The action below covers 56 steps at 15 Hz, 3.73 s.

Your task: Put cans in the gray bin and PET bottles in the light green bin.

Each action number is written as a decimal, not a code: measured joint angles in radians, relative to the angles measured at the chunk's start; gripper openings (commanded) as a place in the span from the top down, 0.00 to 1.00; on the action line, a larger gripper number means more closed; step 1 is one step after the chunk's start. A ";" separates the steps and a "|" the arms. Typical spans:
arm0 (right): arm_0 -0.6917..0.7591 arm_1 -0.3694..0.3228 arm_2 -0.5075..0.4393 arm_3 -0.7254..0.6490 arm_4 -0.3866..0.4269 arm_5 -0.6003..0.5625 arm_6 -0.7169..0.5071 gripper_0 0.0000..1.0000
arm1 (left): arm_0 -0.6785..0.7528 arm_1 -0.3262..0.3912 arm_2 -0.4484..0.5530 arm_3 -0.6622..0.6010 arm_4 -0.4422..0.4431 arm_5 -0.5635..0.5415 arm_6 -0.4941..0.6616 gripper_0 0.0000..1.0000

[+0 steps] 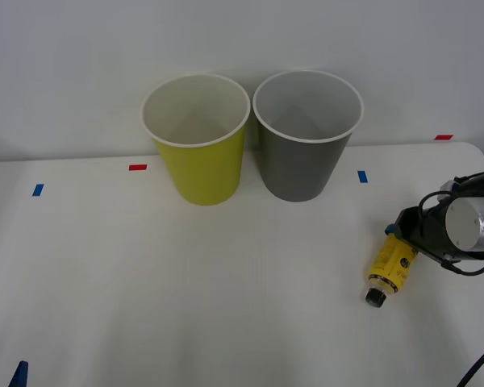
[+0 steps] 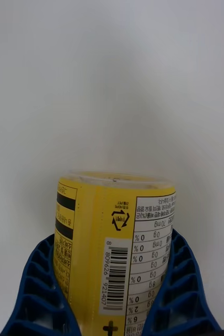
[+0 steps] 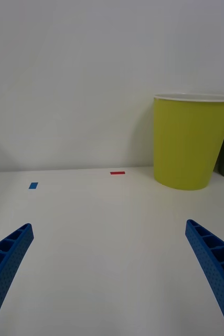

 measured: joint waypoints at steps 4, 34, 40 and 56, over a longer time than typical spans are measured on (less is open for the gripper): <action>0.003 0.025 -0.023 -0.015 0.018 -0.003 0.070 1.00 | 0.000 0.000 0.000 0.000 0.000 0.000 0.000 0.00; 0.213 0.308 -0.087 -0.741 -0.353 -0.171 1.004 1.00 | 0.000 0.000 0.000 0.000 0.000 0.000 0.000 0.00; 0.187 0.328 0.042 -0.783 -0.474 -0.296 1.029 1.00 | 0.000 0.000 0.000 0.000 0.000 0.000 0.000 0.00; -0.153 0.335 0.236 -0.461 -0.477 -0.708 1.093 1.00 | 0.000 0.000 0.000 0.000 0.000 0.000 0.000 0.00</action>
